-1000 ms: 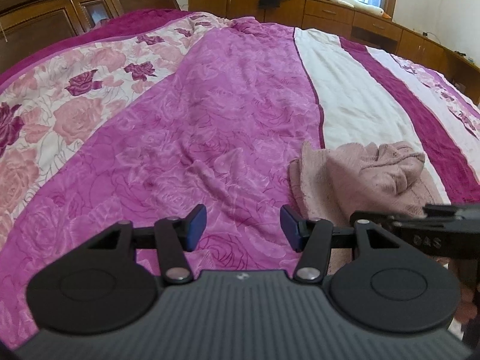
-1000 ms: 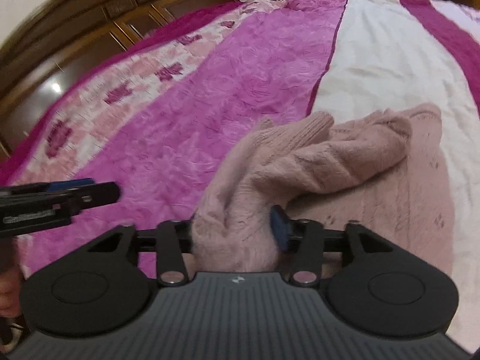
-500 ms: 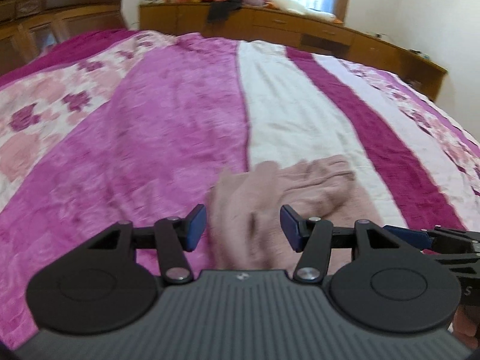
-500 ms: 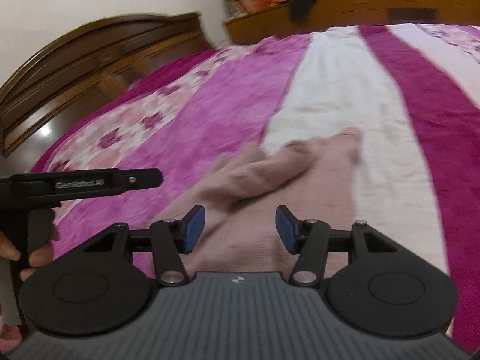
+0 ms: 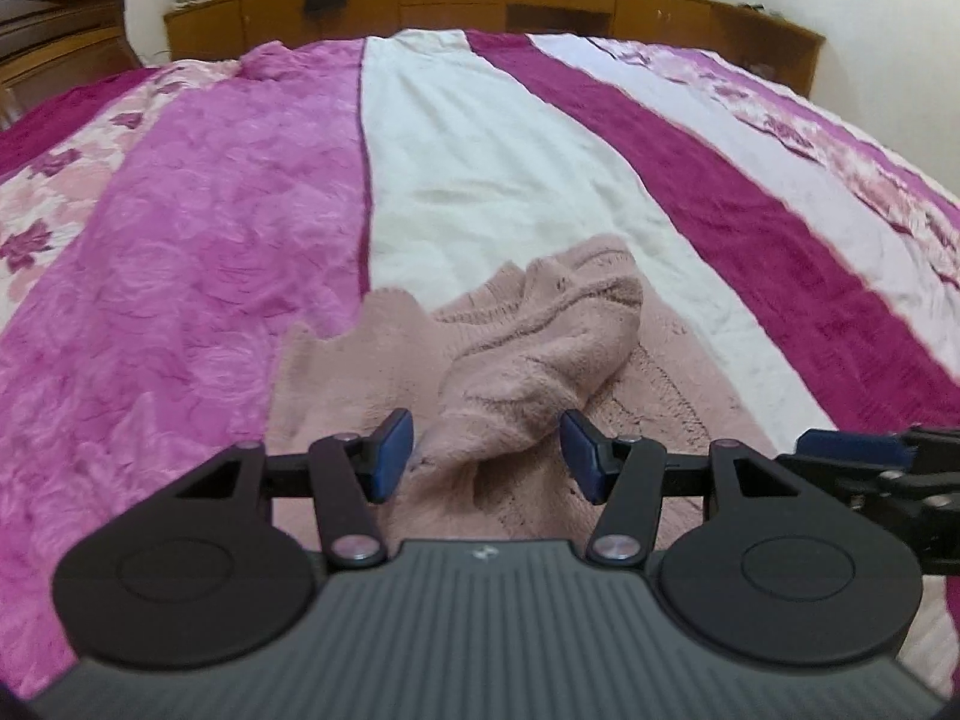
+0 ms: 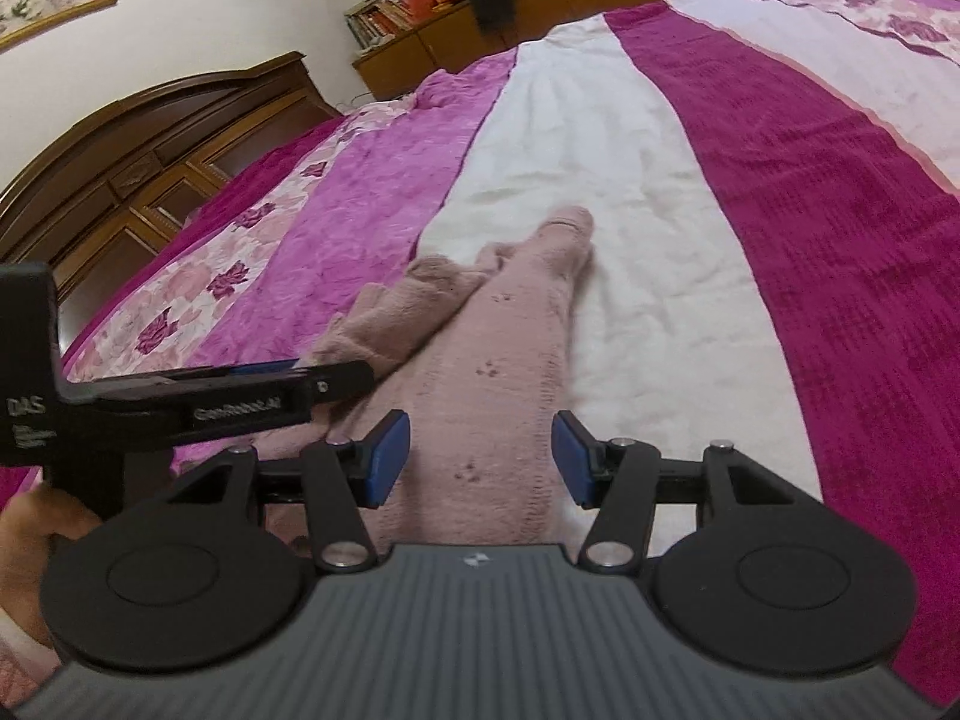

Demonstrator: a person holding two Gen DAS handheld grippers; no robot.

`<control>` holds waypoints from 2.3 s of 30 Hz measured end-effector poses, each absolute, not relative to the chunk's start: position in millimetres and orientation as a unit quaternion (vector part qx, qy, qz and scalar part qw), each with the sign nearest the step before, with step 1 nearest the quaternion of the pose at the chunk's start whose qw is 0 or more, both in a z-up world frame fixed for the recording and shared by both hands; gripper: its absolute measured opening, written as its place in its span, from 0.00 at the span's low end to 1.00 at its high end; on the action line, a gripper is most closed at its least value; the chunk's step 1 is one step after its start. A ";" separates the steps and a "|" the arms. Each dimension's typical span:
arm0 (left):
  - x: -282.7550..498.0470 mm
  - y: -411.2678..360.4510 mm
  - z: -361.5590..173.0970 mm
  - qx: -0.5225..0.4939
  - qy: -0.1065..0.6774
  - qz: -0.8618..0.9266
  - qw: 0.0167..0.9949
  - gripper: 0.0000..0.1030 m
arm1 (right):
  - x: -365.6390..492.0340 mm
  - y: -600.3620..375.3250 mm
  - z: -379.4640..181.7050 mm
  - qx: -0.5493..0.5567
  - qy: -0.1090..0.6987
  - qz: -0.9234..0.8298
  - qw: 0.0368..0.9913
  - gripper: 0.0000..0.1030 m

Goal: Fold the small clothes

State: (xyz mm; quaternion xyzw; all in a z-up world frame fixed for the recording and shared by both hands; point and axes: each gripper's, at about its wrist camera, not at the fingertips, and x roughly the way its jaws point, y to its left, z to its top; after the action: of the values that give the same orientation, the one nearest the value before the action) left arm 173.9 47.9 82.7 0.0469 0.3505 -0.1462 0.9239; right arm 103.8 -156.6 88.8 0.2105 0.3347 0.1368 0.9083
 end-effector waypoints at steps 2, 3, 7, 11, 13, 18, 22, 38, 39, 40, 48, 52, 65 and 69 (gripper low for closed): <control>182.7 46.0 74.3 0.048 0.354 -0.147 0.922 0.54 | 105.8 -156.6 86.1 0.217 0.337 0.134 0.906 0.59; 186.5 46.5 70.2 0.044 0.353 -0.146 0.923 0.54 | 106.5 -156.7 84.6 0.219 0.339 0.134 0.905 0.59; 193.2 57.9 65.9 0.011 0.341 -0.151 0.928 0.13 | 107.2 -152.7 81.7 0.217 0.340 0.140 0.905 0.59; 190.4 85.2 77.7 -0.034 0.313 -0.097 0.944 0.13 | 110.6 -144.8 82.0 0.211 0.341 0.150 0.904 0.59; 194.3 105.5 77.2 -0.065 0.317 -0.066 0.944 0.13 | 111.7 -140.4 81.3 0.209 0.340 0.157 0.903 0.59; 201.6 126.0 63.6 -0.107 0.341 -0.062 0.932 0.15 | 111.3 -130.6 80.7 0.191 0.339 0.159 0.908 0.62; 204.6 130.0 57.0 -0.145 0.354 -0.074 0.921 0.20 | 110.6 -128.2 79.3 0.185 0.342 0.162 0.907 0.65; 203.3 119.8 42.5 -0.112 0.373 -0.080 0.917 0.44 | 106.8 -117.6 75.7 0.167 0.339 0.164 0.911 0.69; 204.1 118.1 41.5 -0.106 0.370 -0.083 0.919 0.42 | 106.7 -116.5 75.5 0.166 0.339 0.163 0.911 0.70; 204.8 117.9 40.6 -0.106 0.369 -0.087 0.919 0.26 | 106.3 -114.4 76.1 0.165 0.339 0.164 0.911 0.71; 205.5 146.0 45.2 -0.131 0.368 -0.061 0.919 0.17 | 102.5 -93.1 88.1 0.129 0.330 0.187 0.916 0.71; 199.5 147.9 51.3 -0.134 0.369 -0.071 0.917 0.24 | 103.1 -98.1 84.3 0.129 0.335 0.183 0.915 0.71; 165.0 152.8 64.3 -0.155 0.399 -0.115 0.897 0.65 | 115.7 -152.5 75.5 0.256 0.348 0.150 0.889 0.73; 161.9 152.2 54.5 -0.149 0.410 -0.108 0.894 0.66 | 132.8 -161.7 57.8 0.312 0.378 0.171 0.855 0.79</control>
State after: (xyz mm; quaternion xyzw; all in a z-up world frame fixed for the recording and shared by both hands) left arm 161.9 152.2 54.5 -0.1491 0.4096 -0.1076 0.8935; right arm 132.8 -161.7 57.8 0.3116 0.3780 0.1710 0.8549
